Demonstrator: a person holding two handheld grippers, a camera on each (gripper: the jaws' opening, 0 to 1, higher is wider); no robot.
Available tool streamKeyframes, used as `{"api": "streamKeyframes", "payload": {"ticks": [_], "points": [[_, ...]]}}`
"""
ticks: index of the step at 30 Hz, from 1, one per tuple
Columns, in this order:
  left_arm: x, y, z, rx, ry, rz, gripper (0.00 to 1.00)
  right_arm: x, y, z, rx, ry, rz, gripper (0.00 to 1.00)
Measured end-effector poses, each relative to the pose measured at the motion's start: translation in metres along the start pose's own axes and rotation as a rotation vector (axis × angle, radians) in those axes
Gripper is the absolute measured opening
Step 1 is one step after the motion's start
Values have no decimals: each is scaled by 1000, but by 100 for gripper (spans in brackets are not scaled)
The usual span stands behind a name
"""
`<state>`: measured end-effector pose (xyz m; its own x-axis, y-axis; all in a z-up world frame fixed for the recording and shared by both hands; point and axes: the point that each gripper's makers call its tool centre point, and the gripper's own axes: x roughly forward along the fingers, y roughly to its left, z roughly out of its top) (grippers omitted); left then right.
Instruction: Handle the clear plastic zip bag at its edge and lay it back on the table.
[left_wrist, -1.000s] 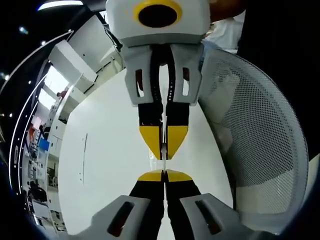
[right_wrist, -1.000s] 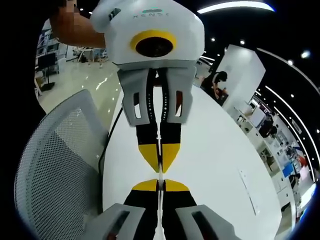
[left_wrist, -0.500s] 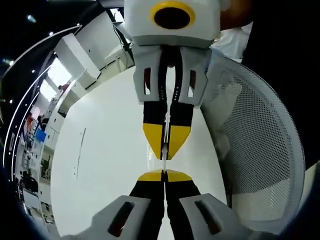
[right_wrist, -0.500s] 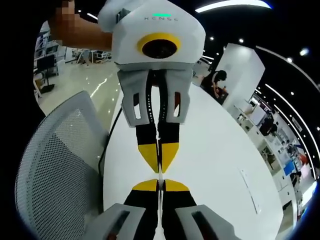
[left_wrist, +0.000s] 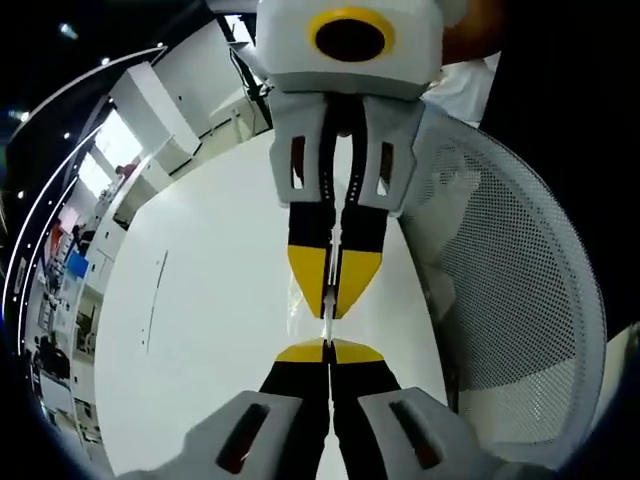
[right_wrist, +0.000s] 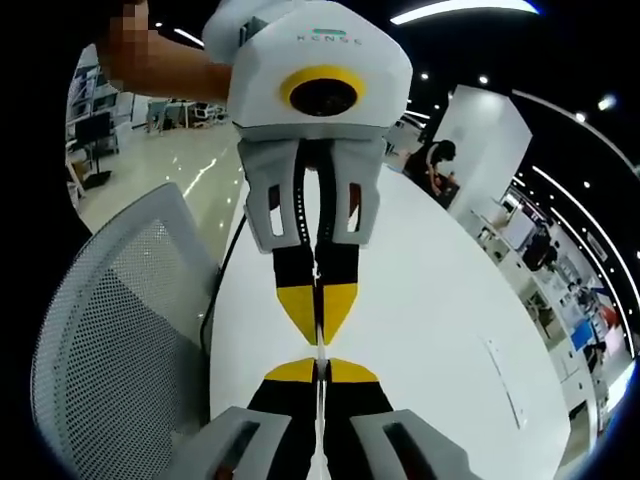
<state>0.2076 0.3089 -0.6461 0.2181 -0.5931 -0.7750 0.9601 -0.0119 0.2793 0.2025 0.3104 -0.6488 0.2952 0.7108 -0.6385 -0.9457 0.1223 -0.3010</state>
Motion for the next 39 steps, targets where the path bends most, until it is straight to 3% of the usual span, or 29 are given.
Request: {"api": "streamKeyframes", "payload": {"ticks": [39], "points": [[-2, 1, -7, -7, 5, 24, 0, -1, 0, -12, 16, 19, -9, 0]]}}
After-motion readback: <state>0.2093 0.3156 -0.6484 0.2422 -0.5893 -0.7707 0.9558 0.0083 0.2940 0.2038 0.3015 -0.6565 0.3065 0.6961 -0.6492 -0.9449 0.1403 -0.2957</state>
